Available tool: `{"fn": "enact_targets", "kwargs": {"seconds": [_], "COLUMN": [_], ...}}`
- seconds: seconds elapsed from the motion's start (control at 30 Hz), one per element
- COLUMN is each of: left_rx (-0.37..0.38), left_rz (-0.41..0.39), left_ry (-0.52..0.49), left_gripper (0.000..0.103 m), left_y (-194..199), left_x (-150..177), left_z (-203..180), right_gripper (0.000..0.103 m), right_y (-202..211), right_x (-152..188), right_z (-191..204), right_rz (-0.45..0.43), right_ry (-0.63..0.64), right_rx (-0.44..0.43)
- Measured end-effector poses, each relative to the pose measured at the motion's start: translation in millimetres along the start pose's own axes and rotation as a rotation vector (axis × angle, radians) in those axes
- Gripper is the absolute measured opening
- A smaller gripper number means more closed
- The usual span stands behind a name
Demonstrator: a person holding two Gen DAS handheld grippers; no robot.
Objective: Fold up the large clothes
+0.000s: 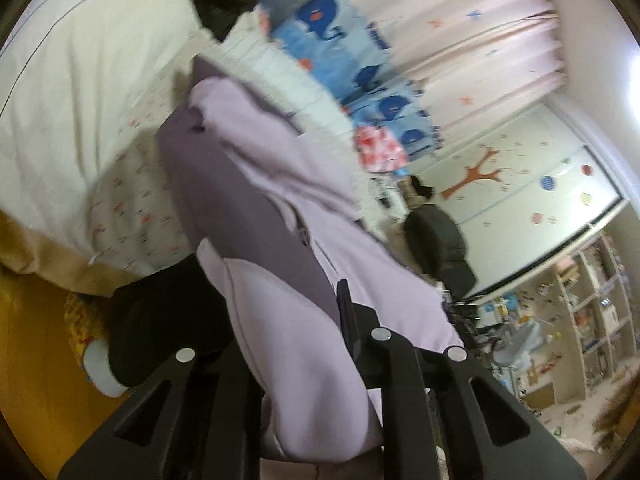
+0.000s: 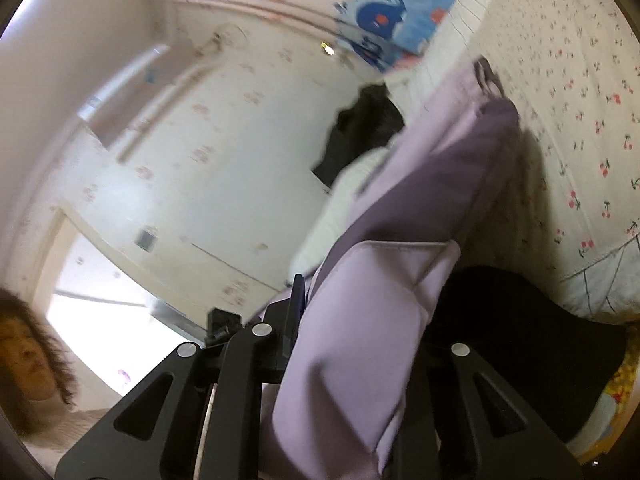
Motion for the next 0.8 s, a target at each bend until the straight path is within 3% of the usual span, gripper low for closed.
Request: {"fn": "enact_targets", "kwargs": {"seconds": [0.1,0.2,0.33,0.57,0.8], "left_rx": [0.012,0.014,0.042,0.081,0.092], "left_rz": [0.005,0.013,-0.037,-0.165,-0.203], "left_ry": [0.006,0.076,0.105,0.057,0.105], "left_gripper": [0.016,0.016,0.016,0.016,0.016], "left_y": [10,8,6,5,-30], "left_x": [7,7,-9,-90,-163], "left_z": [4,26,27,0,18], "right_gripper": [0.017,0.017,0.017,0.017,0.017], "right_y": [13,9,-5,-43,-84], "right_x": [7,9,-16,-97,-168], "right_z": [-4,-15,-17,9,-9], "right_rz": [-0.028,-0.021,-0.061,-0.121,-0.160], "right_ry": [-0.028,-0.060,-0.062,0.017,-0.016], "right_rx": [-0.013,-0.031,-0.114,-0.182,-0.124]}}
Point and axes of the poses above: each gripper's, at about its wrist camera, not at the fingertips, and y roughly against the way its jaws point, z to its left, x to its underside, the point moved 2 cm from there along -y, roughly the way its jaws point, and after that the axes turned 2 degrees about -x, right-handed, at the moved point
